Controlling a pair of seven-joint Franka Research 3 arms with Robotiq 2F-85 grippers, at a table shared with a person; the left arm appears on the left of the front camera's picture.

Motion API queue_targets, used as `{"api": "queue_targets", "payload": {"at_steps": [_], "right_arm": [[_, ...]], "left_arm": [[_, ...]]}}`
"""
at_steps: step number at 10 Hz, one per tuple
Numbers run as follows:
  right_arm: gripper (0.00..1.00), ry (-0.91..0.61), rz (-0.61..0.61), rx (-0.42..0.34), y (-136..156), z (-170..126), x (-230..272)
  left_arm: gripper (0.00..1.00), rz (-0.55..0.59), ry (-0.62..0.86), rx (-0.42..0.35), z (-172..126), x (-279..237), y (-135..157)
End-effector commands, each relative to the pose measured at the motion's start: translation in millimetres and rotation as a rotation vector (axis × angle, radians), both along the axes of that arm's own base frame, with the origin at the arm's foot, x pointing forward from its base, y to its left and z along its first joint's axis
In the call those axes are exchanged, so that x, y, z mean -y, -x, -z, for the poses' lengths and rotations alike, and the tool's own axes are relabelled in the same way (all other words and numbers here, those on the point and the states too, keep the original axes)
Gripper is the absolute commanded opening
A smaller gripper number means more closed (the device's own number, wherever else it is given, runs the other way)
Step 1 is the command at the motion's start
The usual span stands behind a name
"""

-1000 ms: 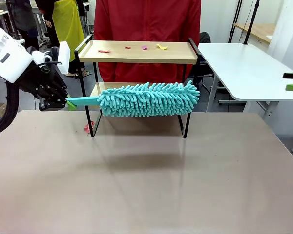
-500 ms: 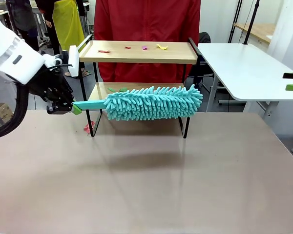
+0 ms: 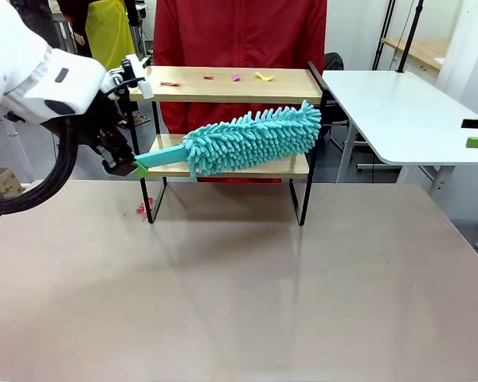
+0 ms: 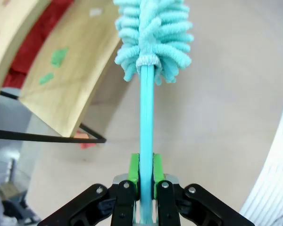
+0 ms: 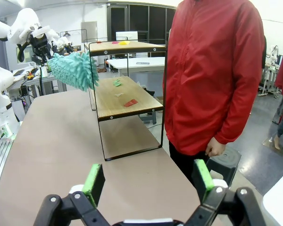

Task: Clean the shelf.
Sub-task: Clean the specific section of the Shelf indicated by the human with the Duster.

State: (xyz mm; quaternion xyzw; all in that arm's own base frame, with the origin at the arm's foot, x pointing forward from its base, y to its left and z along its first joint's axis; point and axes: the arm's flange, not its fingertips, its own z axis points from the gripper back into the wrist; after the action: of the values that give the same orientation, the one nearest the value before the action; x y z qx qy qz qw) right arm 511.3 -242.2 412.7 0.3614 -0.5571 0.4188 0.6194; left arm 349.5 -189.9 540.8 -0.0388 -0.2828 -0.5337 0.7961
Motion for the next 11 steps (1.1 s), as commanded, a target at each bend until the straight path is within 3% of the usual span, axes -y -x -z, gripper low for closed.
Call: {"api": "queue_targets", "payload": {"at_steps": [1, 5, 8, 11], "right_arm": [[1.0, 0.0, -0.001, 0.003, 1, -2, -2], [1.0, 0.0, -0.001, 0.003, 1, -2, -2], [1.0, 0.0, -0.001, 0.003, 1, -2, -2], [1.0, 0.0, -0.001, 0.003, 1, -2, -2]], "left_arm": [[0.13, -0.085, -0.058, -0.046, -16, 14, -8], [0.13, -0.198, -0.025, -0.06, -31, 43, -17], [0.13, -0.314, 0.038, -0.136, -31, 71, -42], [0.13, -0.403, 0.01, -0.194, -37, 104, -69]]}}
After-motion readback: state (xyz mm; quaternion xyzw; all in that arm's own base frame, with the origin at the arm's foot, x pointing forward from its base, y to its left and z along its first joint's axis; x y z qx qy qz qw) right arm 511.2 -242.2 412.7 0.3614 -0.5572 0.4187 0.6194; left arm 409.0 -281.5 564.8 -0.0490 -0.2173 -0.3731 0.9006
